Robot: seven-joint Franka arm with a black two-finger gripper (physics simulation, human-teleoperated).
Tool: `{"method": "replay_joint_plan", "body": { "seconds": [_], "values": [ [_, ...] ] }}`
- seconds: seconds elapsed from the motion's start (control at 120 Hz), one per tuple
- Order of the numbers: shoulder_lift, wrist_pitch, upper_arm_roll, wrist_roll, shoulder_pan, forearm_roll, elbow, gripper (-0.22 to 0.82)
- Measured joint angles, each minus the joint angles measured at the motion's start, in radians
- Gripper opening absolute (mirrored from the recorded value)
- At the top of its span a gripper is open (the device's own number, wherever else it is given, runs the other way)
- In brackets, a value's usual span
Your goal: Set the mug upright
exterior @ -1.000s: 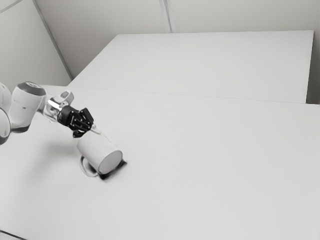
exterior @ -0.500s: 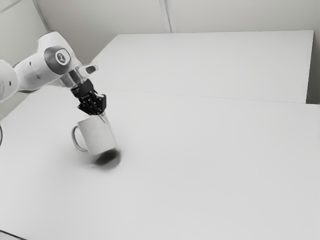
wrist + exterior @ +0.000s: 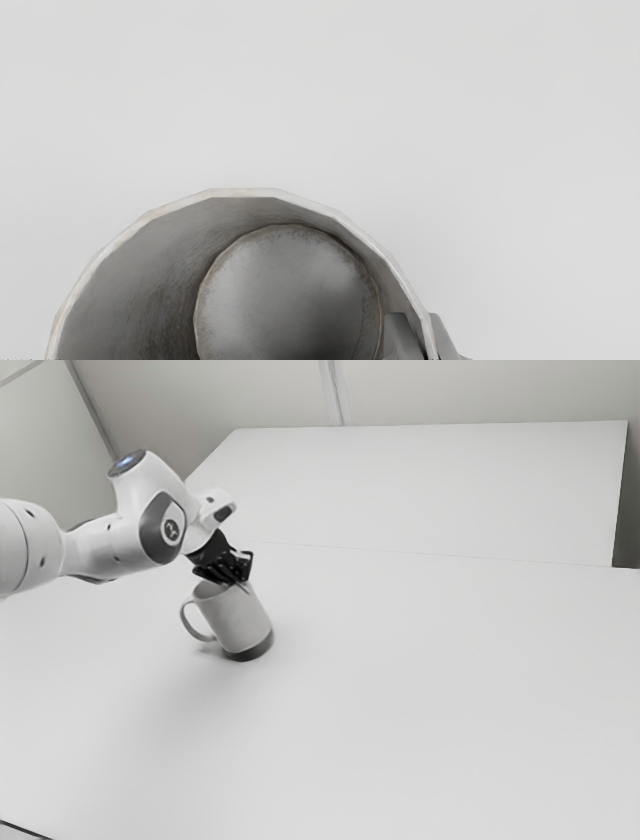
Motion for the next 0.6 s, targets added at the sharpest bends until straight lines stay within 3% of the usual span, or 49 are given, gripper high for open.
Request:
{"method": "replay_joint_plan", "body": {
  "seconds": [0.242, 0.433, 0.6],
  "values": [
    [-0.002, 0.076, -0.007, -0.060, -0.003, 0.003, -0.056, -0.17],
    [-0.023, 0.078, -0.007, -0.079, -0.001, 0.013, -0.057, 0.24],
    [-0.062, 0.059, -0.007, -0.091, -0.001, 0.034, -0.054, 0.44]
  ]
}}
